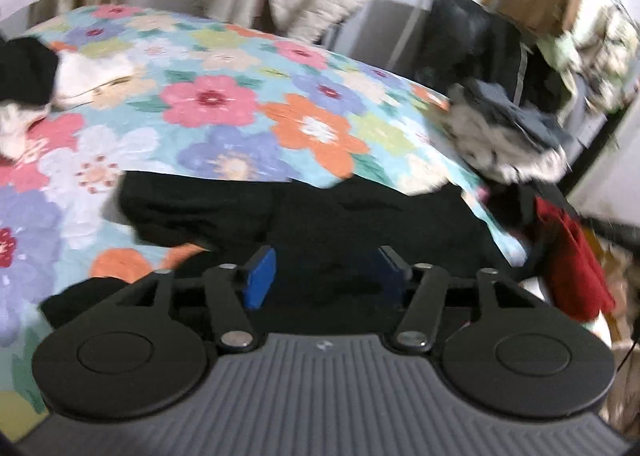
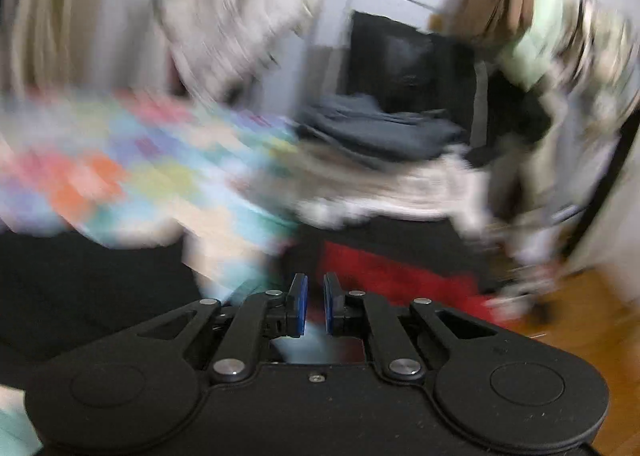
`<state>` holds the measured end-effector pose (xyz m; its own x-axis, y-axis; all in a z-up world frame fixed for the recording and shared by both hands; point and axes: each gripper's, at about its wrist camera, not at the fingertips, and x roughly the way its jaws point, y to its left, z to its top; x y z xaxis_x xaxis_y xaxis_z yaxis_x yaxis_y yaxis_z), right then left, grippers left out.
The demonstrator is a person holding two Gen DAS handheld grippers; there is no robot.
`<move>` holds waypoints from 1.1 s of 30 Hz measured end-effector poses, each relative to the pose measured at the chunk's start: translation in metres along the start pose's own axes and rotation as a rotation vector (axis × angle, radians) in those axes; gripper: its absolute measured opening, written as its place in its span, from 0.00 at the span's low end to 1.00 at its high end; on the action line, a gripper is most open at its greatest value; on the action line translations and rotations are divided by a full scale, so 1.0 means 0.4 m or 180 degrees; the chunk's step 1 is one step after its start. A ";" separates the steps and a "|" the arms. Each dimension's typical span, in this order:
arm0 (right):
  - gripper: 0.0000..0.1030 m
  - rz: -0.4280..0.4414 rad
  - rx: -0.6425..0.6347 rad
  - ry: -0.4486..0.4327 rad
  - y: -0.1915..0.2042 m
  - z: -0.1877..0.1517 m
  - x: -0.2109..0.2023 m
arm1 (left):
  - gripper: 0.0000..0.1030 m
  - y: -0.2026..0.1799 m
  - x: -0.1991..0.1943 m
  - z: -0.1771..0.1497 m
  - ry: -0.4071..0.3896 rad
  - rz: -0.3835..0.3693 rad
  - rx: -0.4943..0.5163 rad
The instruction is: Fold clothes
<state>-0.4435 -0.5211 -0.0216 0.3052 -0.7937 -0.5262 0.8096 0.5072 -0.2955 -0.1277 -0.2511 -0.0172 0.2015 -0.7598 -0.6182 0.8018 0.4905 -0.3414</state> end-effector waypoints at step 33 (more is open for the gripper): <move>0.61 0.1914 0.0700 0.0564 0.179 0.056 0.384 | 0.79 -0.140 0.345 0.009 0.1117 -0.0406 0.1391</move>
<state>-0.3275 -0.6141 -0.1058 0.6638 -0.3172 -0.6773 0.6132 0.7492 0.2502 -0.1427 -0.3850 -0.0808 -0.0509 -0.5776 -0.8147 0.9806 0.1257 -0.1504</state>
